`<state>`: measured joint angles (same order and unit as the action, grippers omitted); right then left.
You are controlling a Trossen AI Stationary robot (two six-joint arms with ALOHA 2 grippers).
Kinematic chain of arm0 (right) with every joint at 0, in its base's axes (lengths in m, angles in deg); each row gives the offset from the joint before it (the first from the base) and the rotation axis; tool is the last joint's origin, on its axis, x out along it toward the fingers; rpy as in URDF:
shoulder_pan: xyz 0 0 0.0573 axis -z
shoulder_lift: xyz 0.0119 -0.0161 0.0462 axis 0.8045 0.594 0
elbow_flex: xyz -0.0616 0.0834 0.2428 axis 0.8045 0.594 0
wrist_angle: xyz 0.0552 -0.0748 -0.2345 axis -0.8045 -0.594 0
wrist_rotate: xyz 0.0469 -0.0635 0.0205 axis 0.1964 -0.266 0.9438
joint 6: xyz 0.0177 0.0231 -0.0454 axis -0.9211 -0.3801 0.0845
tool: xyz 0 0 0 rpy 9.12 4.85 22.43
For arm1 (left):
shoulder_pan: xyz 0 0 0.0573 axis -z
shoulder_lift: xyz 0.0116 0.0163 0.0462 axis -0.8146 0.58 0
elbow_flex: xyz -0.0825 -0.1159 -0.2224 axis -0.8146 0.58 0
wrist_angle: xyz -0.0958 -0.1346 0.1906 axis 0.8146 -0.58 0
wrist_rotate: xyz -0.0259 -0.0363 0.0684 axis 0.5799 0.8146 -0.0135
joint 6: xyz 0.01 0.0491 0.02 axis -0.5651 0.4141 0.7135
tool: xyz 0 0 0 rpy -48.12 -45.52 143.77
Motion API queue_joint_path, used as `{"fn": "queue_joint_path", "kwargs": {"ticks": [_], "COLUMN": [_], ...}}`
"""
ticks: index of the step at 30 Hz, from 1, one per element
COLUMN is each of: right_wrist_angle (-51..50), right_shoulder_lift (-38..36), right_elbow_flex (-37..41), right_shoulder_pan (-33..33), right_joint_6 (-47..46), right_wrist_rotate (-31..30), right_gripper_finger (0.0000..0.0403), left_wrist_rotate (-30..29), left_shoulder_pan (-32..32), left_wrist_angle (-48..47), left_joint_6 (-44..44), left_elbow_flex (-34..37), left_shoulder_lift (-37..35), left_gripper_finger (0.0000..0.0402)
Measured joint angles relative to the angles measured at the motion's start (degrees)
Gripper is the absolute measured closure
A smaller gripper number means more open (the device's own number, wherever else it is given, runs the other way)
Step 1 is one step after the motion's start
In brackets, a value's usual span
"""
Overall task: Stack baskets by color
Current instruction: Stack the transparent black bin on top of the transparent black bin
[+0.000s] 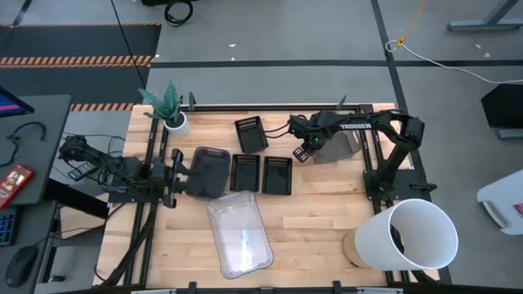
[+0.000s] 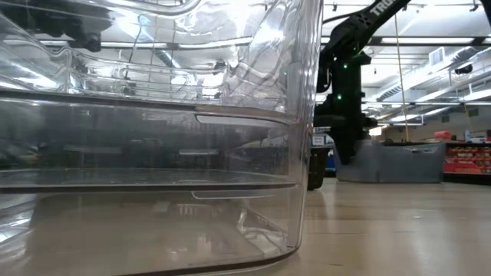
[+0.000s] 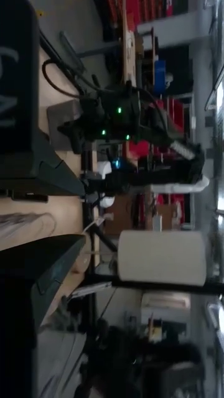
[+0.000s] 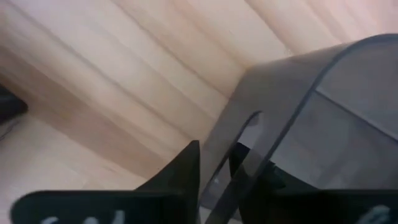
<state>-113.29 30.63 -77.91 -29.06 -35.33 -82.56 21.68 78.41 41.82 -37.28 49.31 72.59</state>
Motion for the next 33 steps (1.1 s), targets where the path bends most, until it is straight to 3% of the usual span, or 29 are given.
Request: {"fn": "queue_joint_path", "kwargs": {"ticks": [6, 11, 20, 28, 33], "right_wrist_angle": [-1.12, -2.06, -5.27, -12.79, -16.15], "right_shoulder_lift": [0.0, -0.02, -0.02, -0.02, -0.04], "right_elbow_flex": [0.0, 0.0, -2.37, -11.69, -18.57], "right_shoulder_pan": [-1.17, -2.36, -5.55, -11.26, -14.65], "right_joint_6": [-0.02, 0.84, 1.53, 0.68, -0.07], "right_wrist_rotate": [-0.02, 0.0, -0.53, -5.47, -8.2], "right_gripper_finger": [0.0359, 0.0393, 0.0395, 0.0397, 0.0397], "left_wrist_rotate": [7.76, 8.82, 8.49, 9.08, 9.97], "left_shoulder_pan": [0.02, -0.01, 0.0, 0.0, 0.15], "left_wrist_angle": [-1.07, 1.54, -2.5, -7.98, -8.98], "left_joint_6": [0.56, 1.37, 0.54, 1.67, 1.85], "left_elbow_flex": [0.15, 3.4, 3.85, 3.85, 3.85], "left_shoulder_lift": [0.07, 0.07, -5.06, -14.8, -15.06], "left_gripper_finger": [0.0285, 0.0285, 0.0285, 0.0285, 0.0285]}}
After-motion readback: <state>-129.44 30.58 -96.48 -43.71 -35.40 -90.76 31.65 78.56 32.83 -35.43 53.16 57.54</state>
